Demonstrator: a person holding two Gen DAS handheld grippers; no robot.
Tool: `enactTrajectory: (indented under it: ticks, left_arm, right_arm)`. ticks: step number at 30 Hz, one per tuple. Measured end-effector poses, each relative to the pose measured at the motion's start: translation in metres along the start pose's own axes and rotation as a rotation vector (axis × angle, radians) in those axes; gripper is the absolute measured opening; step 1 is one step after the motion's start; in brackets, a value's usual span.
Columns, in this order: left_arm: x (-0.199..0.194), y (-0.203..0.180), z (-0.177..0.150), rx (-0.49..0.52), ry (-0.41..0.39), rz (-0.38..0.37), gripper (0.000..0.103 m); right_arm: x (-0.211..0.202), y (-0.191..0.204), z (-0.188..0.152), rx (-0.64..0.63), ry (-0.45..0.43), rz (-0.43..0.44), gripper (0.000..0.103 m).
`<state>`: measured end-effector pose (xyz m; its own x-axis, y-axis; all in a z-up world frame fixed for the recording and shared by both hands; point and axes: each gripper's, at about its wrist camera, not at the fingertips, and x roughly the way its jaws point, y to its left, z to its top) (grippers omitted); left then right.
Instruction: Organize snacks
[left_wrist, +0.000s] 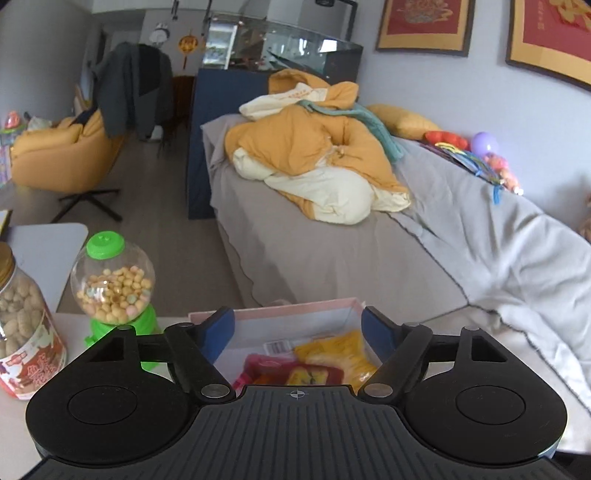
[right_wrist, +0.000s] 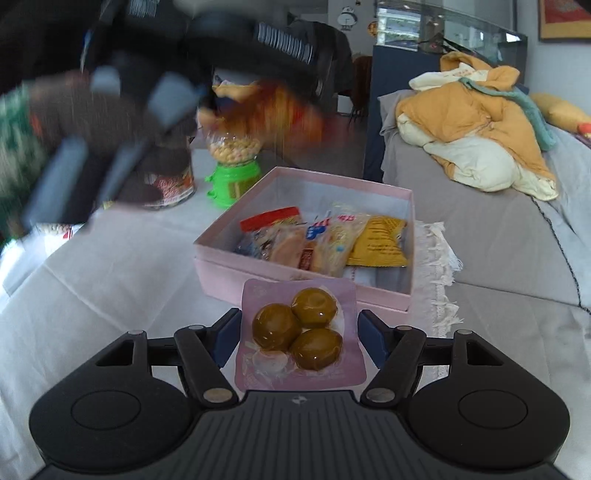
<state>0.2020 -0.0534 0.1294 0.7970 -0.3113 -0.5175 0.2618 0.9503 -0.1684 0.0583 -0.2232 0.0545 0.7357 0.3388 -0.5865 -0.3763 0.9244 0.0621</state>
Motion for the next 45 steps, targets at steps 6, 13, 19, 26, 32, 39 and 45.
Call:
enactTrajectory:
  ticks: [6,13,19,26,32,39,45]
  left_arm:
    - [-0.017,0.029,0.002,-0.079,-0.025,0.034,0.08]
    - [-0.048,0.044,0.018,-0.11,-0.115,0.111,0.08]
    - [-0.062,0.063,-0.003,-0.075,-0.077,0.179,0.08]
    - [-0.08,0.05,-0.096,0.0,0.026,0.148,0.08]
    - [-0.108,0.018,-0.173,0.051,0.035,0.217,0.08]
    - [-0.093,0.005,-0.202,0.029,0.104,0.234,0.082]
    - [-0.092,0.001,-0.205,0.034,0.093,0.269,0.084]
  right_arm:
    - [0.014,-0.012,0.002,0.037,0.041,-0.017,0.069]
    - [-0.005,-0.012,0.107,0.059,-0.16,-0.027,0.07]
    - [0.03,-0.009,0.158,0.124,-0.121,-0.027,0.078]
    - [0.038,-0.002,0.1,0.073,-0.099,-0.149,0.078]
    - [0.026,0.006,-0.002,0.131,0.01,-0.12,0.079]
    - [0.031,0.027,-0.073,0.154,0.059,-0.178,0.08]
    - [0.034,0.025,-0.076,0.177,0.06,-0.198,0.091]
